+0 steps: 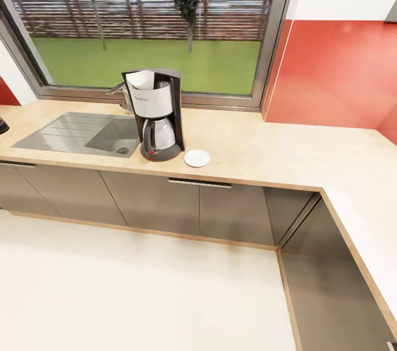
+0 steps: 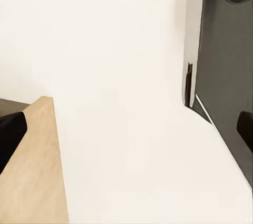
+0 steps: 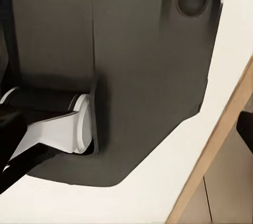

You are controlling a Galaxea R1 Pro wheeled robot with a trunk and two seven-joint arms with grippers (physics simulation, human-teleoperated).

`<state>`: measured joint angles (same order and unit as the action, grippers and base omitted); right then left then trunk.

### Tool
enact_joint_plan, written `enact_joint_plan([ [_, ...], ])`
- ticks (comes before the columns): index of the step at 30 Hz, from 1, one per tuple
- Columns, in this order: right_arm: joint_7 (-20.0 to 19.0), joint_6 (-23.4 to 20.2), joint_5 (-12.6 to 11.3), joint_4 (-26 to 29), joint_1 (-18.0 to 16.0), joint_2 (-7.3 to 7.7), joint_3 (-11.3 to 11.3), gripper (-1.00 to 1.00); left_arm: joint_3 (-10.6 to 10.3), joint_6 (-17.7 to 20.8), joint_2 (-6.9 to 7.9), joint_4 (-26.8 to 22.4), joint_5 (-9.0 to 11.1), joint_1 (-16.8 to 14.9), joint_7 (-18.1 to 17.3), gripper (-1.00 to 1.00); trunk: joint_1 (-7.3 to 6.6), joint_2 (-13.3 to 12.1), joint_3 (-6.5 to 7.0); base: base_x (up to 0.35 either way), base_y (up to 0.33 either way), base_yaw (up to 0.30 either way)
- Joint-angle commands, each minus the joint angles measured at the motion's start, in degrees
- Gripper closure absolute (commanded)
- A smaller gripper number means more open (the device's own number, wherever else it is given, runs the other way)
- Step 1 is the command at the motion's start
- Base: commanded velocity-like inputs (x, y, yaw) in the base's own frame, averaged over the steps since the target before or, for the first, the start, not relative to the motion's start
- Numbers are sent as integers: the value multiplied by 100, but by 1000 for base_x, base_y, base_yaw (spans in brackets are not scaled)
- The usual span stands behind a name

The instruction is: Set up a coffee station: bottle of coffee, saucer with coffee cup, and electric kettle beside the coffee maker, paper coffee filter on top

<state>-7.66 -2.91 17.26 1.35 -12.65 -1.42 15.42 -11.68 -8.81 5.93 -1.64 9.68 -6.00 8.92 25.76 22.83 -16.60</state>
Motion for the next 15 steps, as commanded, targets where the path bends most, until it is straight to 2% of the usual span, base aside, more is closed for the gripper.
enact_joint_plan([
  [1,-38,-34,52,14,7,-3,49,-100,-50,-20,-6,0,58,-1,82,-100,3,9,-9,0,0,0],
  [6,-292,-44,50,17,86,-27,55,-100,-51,-30,-35,-2,67,2,192,-100,3,9,-9,0,0,0],
  [15,-316,-28,33,52,105,-31,80,-100,-53,-33,-39,2,61,2,197,-100,3,9,-9,0,0,0],
])
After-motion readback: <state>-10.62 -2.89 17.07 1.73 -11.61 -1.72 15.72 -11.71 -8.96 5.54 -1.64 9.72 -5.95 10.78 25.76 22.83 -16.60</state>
